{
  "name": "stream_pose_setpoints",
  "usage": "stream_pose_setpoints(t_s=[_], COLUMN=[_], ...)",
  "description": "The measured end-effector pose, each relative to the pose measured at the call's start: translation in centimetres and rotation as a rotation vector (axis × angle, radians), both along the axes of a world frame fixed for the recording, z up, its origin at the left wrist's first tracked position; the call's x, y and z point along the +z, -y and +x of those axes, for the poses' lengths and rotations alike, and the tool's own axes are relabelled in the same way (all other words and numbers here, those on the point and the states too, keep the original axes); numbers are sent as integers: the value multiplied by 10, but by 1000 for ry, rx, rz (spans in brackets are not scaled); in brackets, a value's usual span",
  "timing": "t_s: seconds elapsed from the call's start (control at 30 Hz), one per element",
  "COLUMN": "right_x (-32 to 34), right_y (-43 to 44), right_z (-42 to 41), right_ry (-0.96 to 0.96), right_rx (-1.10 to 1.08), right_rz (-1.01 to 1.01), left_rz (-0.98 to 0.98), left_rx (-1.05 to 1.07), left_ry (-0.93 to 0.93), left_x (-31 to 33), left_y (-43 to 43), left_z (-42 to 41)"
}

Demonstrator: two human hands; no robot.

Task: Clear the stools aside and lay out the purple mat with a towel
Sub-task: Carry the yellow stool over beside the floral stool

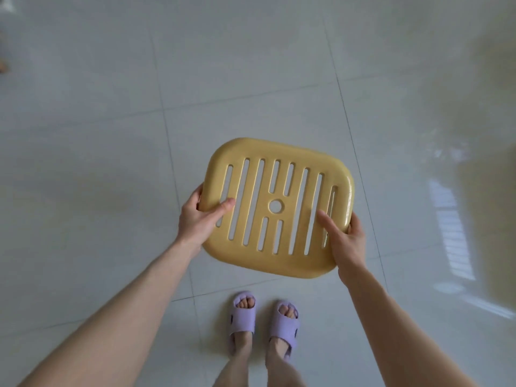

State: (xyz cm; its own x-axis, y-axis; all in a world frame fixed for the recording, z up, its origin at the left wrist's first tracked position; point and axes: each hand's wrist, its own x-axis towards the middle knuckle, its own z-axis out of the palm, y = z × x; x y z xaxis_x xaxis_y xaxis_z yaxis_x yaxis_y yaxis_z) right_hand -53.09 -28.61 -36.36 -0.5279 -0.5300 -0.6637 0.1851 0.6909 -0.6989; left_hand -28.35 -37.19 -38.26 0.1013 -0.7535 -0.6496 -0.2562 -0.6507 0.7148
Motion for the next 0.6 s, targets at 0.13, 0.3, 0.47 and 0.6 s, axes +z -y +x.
stream_pose_setpoints(t_s=[0.13, 0.3, 0.47, 0.6], right_x=[16, 28, 36, 42], right_y=[82, 192, 297, 367], right_z=[38, 96, 155, 208], right_ry=[-5, -11, -15, -8], right_rx=[119, 265, 377, 450], right_rz=[-15, -37, -40, -51], left_rz=[-15, -25, -50, -52], left_rx=[102, 252, 381, 457], left_ry=[3, 29, 19, 13], left_x=[21, 37, 44, 51], left_y=[51, 124, 197, 247], left_z=[51, 110, 169, 219])
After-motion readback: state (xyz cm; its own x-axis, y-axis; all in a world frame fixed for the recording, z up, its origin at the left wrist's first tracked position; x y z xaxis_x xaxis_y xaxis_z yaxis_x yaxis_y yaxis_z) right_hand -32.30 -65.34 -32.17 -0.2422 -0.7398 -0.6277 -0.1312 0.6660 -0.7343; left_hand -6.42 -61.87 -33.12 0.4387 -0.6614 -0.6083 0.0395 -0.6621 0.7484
